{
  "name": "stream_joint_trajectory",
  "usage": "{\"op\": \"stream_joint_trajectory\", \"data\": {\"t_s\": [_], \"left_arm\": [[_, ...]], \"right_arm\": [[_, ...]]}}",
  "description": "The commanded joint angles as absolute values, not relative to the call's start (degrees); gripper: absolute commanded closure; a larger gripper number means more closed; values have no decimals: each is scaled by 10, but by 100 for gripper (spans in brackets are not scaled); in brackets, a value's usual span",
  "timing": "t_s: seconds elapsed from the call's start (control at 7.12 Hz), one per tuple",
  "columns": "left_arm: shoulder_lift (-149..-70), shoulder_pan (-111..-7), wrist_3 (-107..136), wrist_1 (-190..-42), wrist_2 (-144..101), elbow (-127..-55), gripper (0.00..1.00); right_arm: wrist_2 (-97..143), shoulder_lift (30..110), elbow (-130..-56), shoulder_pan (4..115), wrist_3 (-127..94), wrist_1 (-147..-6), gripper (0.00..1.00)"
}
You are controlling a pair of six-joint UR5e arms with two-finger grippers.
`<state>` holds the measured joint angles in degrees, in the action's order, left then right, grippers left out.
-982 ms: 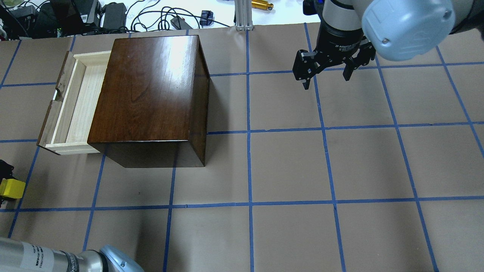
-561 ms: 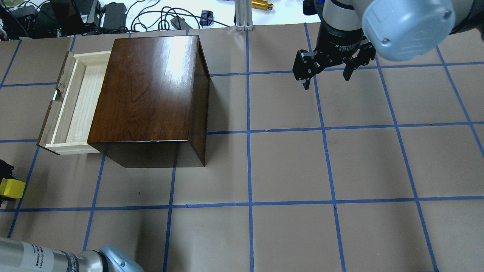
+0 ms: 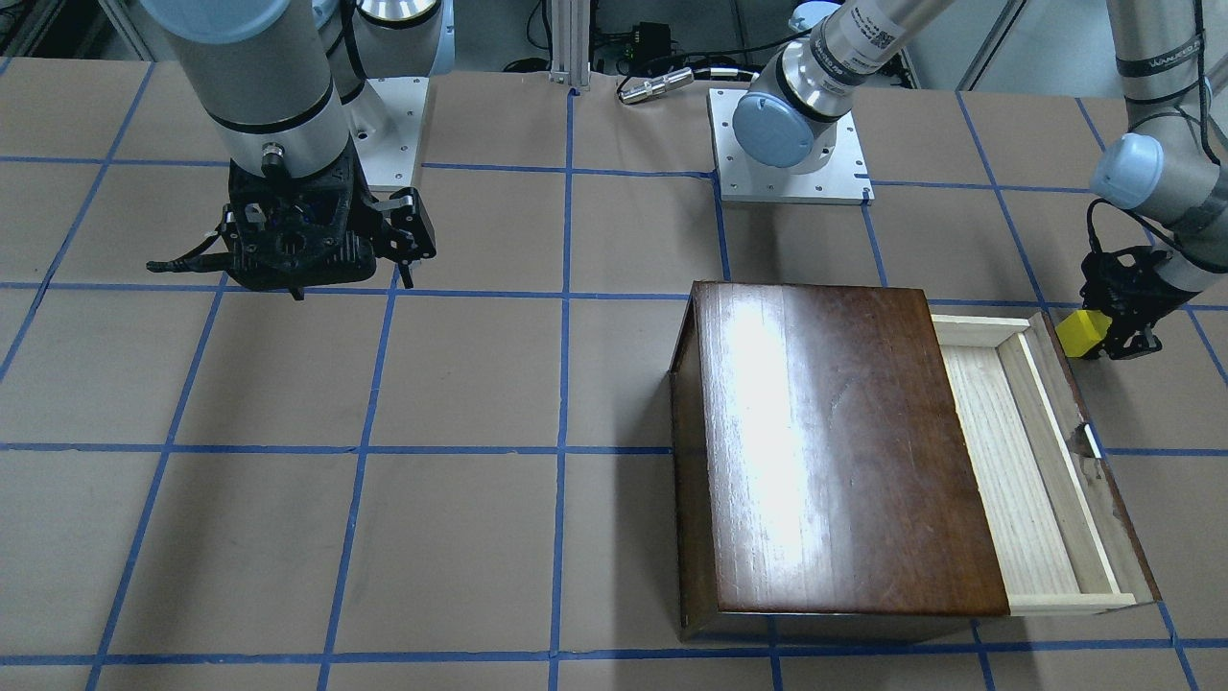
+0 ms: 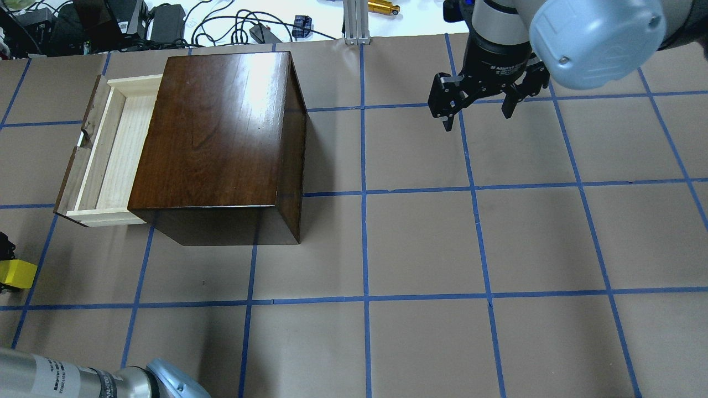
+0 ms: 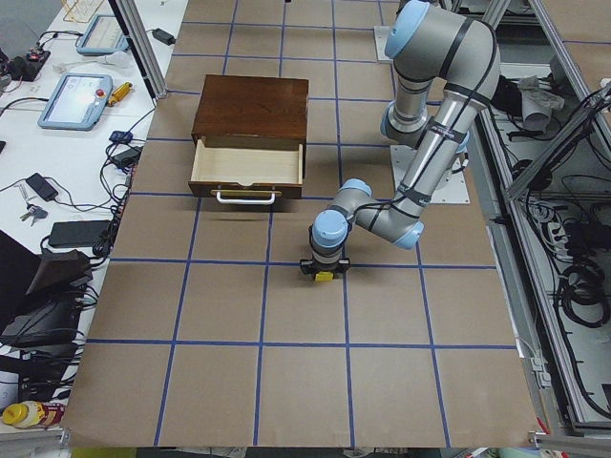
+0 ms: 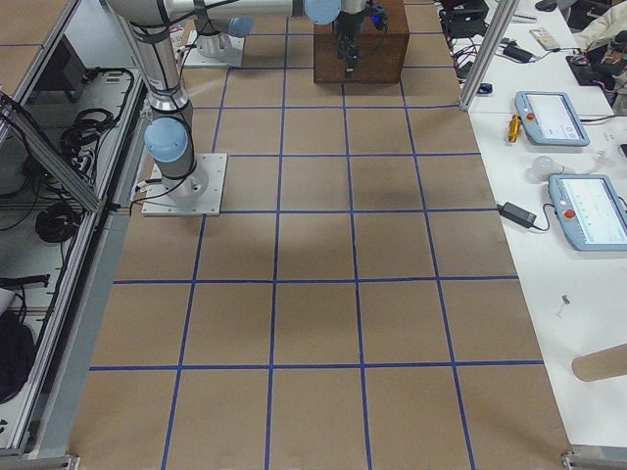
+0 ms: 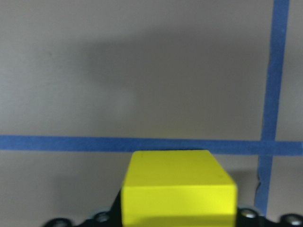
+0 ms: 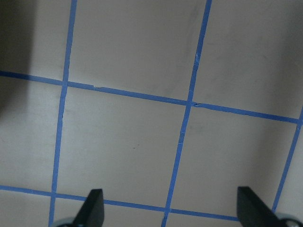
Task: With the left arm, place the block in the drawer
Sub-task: 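Lift the yellow cube with the left gripper toward the drawer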
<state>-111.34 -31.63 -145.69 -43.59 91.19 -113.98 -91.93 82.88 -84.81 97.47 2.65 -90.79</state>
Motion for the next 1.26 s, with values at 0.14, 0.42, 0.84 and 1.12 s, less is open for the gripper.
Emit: {"op": "stream_joint_trajectory", "data": {"t_s": [0.14,0.42,0.84,1.12], "left_arm": [[-1057,-365,-1411,-525,912,-1058,100],[-1035,-441,-1362,-690,911,-927,100],[-1010,-574,-1280,-729,898,-882,100],[-1025,-656,-1181,-727,897,-882,100]], "right_arm": [[-919,829,-848,975,27,-908,0],[-918,829,-848,975,26,-908,0],[-919,829,-848,975,27,-908,0],[-919,829,-848,975,26,-908,0]]}}
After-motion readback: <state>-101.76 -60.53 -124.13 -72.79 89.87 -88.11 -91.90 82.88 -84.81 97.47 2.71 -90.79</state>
